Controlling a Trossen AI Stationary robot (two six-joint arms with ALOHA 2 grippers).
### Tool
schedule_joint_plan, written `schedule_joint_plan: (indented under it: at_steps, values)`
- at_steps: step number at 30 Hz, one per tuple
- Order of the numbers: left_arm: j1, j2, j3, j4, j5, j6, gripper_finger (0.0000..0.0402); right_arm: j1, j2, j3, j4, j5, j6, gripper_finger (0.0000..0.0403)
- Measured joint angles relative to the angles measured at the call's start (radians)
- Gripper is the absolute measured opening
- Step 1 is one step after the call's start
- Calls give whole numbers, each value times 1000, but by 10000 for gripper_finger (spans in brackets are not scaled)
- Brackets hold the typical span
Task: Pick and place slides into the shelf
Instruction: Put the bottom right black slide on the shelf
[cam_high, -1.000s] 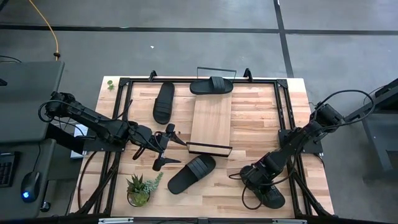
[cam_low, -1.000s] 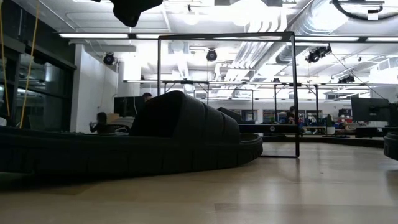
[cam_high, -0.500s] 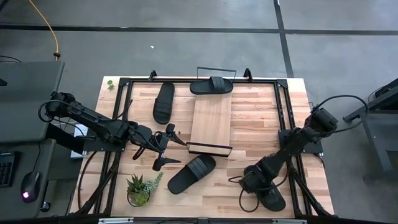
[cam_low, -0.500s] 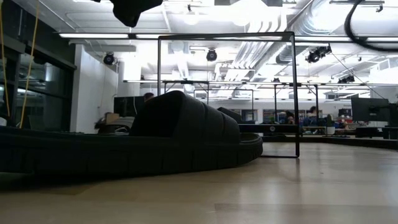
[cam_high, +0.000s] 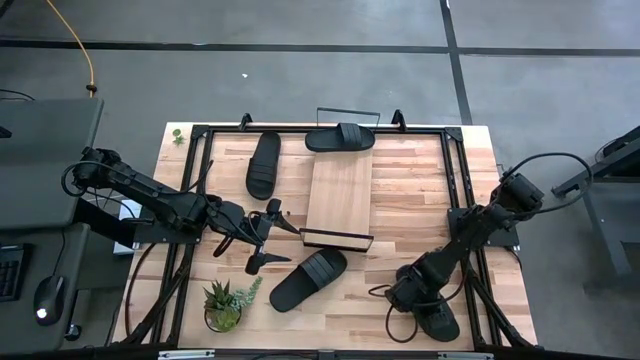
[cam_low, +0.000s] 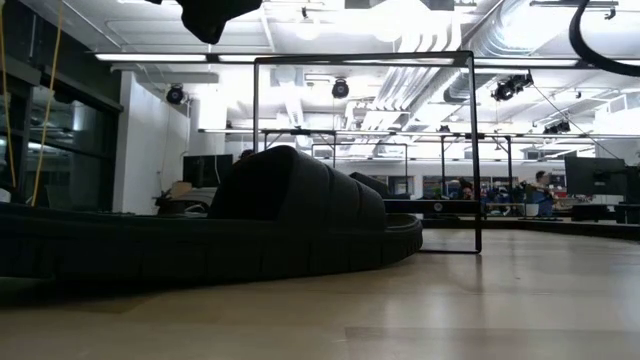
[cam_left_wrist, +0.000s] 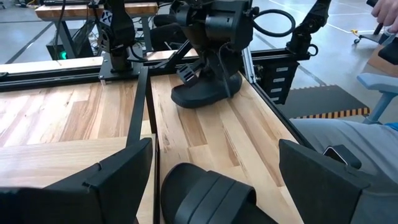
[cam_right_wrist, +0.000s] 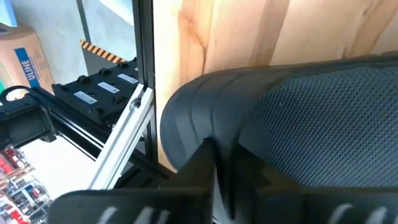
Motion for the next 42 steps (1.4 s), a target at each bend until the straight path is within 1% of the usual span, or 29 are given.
schedule_joint_plan:
  at_steps: [4, 7, 12, 20, 24, 33, 36, 39, 42]
  values:
    - [0, 0, 0, 0, -6, 0, 328, 0, 0, 0, -4, -1, -6, 12]
    - [0, 0, 0, 0, -22, 0, 328, 0, 0, 0, -14, -6, -40, 4]
    - [0, 0, 0, 0, -41, 1, 328, -13, 0, 0, -47, -20, -76, 2]
    - [0, 0, 0, -6, -42, 1, 328, -43, -3, 0, -103, -41, -79, 1]
    - [0, 0, 0, -7, -42, 1, 328, -54, -29, 0, -134, -38, -96, 1]
    - [0, 0, 0, -7, -42, 1, 328, -84, -149, 0, -264, 81, -86, 0]
    - [0, 0, 0, -7, -41, 7, 328, -96, -182, 2, -265, 87, -72, 0]
    - [0, 0, 0, -7, -41, 36, 328, -102, -188, 44, -274, 105, -77, 0]
    - [0, 0, 0, -7, -41, 47, 328, -102, -189, 121, -265, 147, -117, 0]
